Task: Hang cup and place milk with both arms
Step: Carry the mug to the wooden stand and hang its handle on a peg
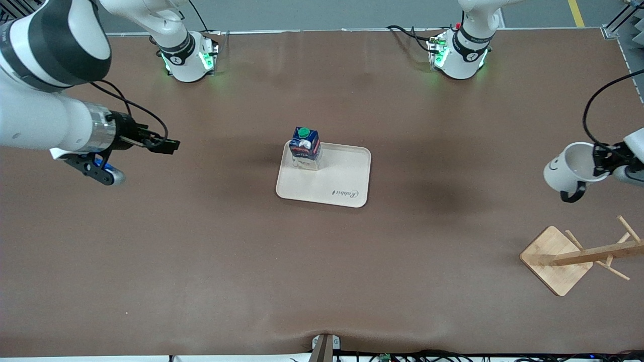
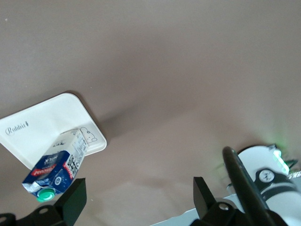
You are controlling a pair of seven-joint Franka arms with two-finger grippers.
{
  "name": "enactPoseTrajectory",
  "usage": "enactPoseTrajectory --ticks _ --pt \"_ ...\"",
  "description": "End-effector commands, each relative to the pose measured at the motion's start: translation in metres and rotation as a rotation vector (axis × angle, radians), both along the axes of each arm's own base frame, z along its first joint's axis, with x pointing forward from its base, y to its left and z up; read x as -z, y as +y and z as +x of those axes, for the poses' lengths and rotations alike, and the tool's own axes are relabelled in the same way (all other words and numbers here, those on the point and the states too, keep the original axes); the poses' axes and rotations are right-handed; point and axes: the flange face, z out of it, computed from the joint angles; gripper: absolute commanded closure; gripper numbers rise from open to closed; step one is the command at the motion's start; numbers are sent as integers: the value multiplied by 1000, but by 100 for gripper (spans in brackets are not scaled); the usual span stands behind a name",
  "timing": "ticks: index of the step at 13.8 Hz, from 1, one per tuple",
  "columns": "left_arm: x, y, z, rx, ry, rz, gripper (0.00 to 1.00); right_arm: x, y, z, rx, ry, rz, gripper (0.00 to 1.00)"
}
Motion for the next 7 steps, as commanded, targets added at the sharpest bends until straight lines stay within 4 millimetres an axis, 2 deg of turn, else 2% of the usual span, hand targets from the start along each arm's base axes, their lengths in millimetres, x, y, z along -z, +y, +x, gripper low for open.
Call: enactPoseTrajectory --ticks 1,2,3,5,6,7 --pt "-3 34 12 25 -14 -2 100 12 44 -13 19 8 -19 0" --pt "-1 38 17 25 -18 -6 100 20 55 -15 10 -6 -17 0" --pt "0 41 22 24 -28 -8 100 26 74 -22 -20 -12 -14 0" --pt "11 55 31 13 -55 -10 100 51 110 -36 -146 -31 15 0" --pt "14 59 36 20 -77 -7 100 63 145 -52 -243 -55 35 0" --pt "17 60 39 35 -87 -5 100 72 172 -62 -273 -99 44 0"
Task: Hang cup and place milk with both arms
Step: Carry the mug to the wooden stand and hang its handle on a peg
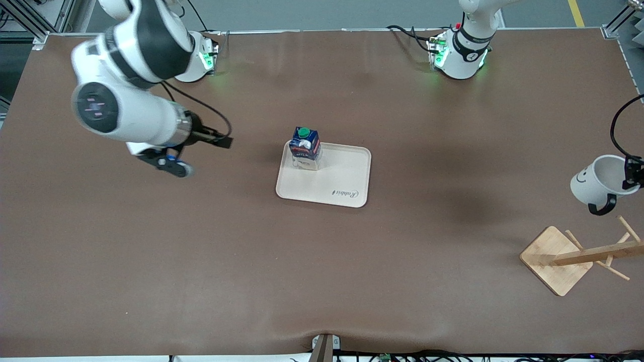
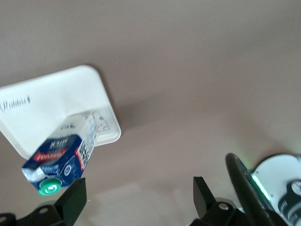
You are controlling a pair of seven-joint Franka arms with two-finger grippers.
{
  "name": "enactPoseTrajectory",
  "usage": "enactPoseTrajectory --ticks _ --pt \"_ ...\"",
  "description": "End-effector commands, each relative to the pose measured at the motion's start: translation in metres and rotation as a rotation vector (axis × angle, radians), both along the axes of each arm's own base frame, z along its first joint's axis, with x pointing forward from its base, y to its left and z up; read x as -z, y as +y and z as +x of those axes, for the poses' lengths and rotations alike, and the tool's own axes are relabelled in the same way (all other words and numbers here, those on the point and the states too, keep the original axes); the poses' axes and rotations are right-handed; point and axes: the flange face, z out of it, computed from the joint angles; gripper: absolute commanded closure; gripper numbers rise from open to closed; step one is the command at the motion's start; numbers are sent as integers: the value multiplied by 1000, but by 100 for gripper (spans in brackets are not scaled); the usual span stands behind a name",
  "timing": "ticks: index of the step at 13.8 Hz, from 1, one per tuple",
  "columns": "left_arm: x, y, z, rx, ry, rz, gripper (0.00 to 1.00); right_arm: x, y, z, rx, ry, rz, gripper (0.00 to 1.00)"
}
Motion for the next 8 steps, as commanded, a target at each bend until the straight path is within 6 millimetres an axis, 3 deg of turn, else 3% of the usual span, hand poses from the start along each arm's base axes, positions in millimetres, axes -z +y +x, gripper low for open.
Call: enactPoseTrajectory --ticks 1,3,6,8 --pt "2 10 11 34 -30 7 100 20 55 -27 -94 -80 48 0" --pt "4 15 14 49 -41 10 100 29 60 -20 -81 -144 68 0" --pt "8 32 18 63 -44 9 100 46 85 -15 -81 -223 93 0" --pt "8 37 20 84 -47 12 100 53 100 -22 -97 -221 90 0"
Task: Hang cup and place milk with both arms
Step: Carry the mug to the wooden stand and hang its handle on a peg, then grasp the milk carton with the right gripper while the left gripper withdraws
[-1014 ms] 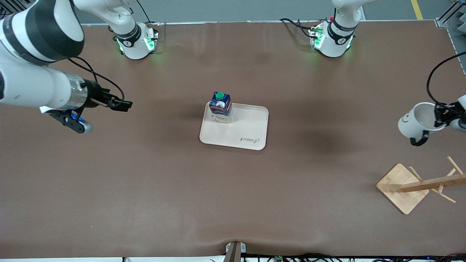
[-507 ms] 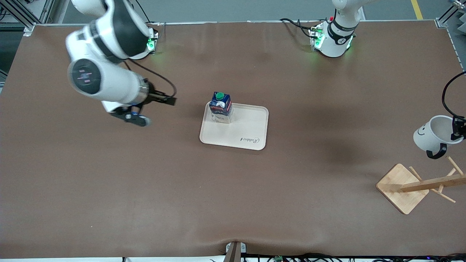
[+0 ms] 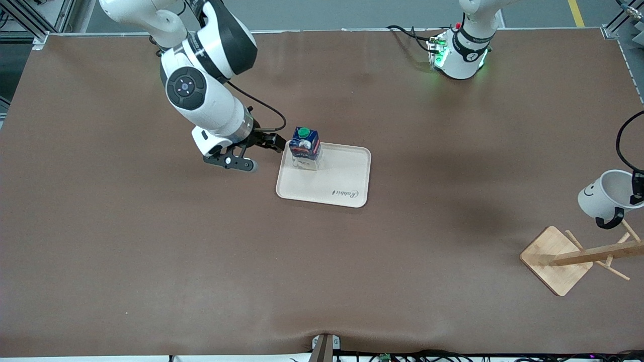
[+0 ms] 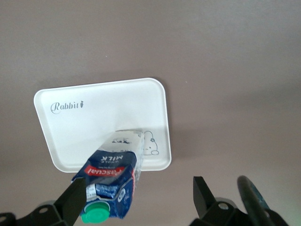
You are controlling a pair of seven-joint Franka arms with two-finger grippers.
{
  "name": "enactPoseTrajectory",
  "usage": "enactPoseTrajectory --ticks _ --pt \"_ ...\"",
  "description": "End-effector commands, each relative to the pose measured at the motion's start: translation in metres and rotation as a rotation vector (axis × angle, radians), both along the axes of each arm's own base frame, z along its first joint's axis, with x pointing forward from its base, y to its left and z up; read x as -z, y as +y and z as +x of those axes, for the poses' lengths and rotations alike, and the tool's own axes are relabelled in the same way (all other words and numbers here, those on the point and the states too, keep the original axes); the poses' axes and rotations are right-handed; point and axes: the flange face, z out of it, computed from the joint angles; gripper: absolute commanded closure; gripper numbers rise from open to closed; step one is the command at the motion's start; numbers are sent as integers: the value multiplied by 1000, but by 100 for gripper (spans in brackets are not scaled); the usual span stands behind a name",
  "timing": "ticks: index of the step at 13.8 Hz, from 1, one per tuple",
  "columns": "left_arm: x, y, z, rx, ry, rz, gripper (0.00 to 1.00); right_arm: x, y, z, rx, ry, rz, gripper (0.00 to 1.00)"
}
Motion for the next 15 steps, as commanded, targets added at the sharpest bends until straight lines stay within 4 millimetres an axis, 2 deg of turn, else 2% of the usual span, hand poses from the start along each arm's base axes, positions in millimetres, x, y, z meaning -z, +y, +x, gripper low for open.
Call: enactPoseTrajectory --ticks 1,7,8,9,10,11,15 --pt "-4 9 7 37 -12 7 100 9 19 -8 4 2 5 0" --pt "8 36 5 61 -13 11 100 32 57 -28 21 2 -10 0" --pt "11 36 7 63 -13 11 79 35 62 -29 17 -4 -8 0" --pt "13 36 8 61 -13 8 51 41 64 -30 15 -2 -11 0" --pt "12 35 8 56 -17 -2 5 42 68 -33 6 -4 -13 0" --pt "8 30 8 46 -29 -30 0 49 73 -36 -7 -3 -23 0" --pt "0 7 3 8 6 -80 0 68 90 -46 4 -16 -30 0"
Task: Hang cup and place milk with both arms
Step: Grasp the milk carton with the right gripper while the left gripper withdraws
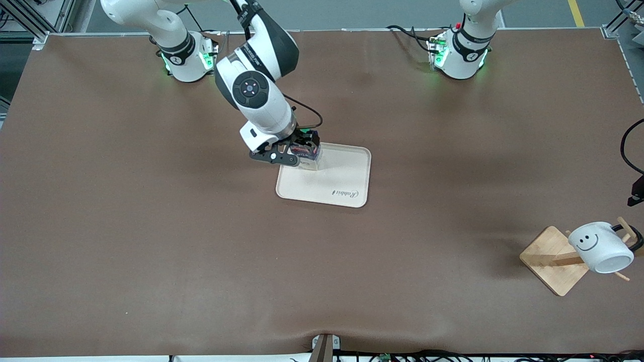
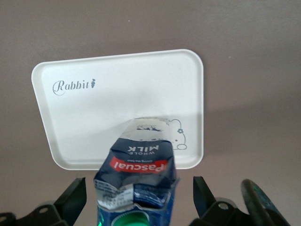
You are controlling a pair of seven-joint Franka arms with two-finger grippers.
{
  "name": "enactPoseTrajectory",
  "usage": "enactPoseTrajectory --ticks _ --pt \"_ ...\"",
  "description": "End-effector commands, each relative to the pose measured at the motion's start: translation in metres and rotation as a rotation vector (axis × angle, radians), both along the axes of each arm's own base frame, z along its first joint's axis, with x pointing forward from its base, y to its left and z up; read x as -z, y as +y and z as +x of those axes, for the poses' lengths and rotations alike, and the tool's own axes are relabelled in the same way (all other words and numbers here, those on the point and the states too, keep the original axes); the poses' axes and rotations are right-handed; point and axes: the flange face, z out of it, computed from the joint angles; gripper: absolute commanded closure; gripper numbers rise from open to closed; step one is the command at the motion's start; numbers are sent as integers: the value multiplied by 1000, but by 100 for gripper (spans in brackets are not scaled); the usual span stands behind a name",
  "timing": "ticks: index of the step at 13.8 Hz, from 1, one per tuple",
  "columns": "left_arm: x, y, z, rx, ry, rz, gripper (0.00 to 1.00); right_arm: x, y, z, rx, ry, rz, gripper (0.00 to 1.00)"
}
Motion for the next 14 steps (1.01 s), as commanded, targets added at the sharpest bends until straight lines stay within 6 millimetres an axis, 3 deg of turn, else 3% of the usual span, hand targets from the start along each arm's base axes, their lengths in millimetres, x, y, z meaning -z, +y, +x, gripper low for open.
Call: enactPoseTrajectory --ticks 1,3,4,5,6,10,12,14 --pt "-14 -27 -6 -41 45 -39 0 8 6 -8 32 -1 -12 0" --pt "-27 -58 -14 -127 93 -47 0 18 1 -12 28 8 -38 4" --pt "-32 -77 -18 -161 121 -56 0 18 0 -13 23 12 -46 48" --pt "-39 -93 -22 -201 143 -59 0 18 -2 -13 22 22 -55 77" --pt "-46 -108 -27 -234 156 -59 0 19 -4 -14 20 41 -68 100" --pt "-70 -170 -41 -313 176 -59 0 -3 -18 -2 61 80 -85 100" --pt "-87 -193 -48 -355 150 -58 0 -36 -23 13 183 114 -110 100" --pt "-97 -210 -51 -341 132 -53 0 -69 -42 31 246 156 -134 100"
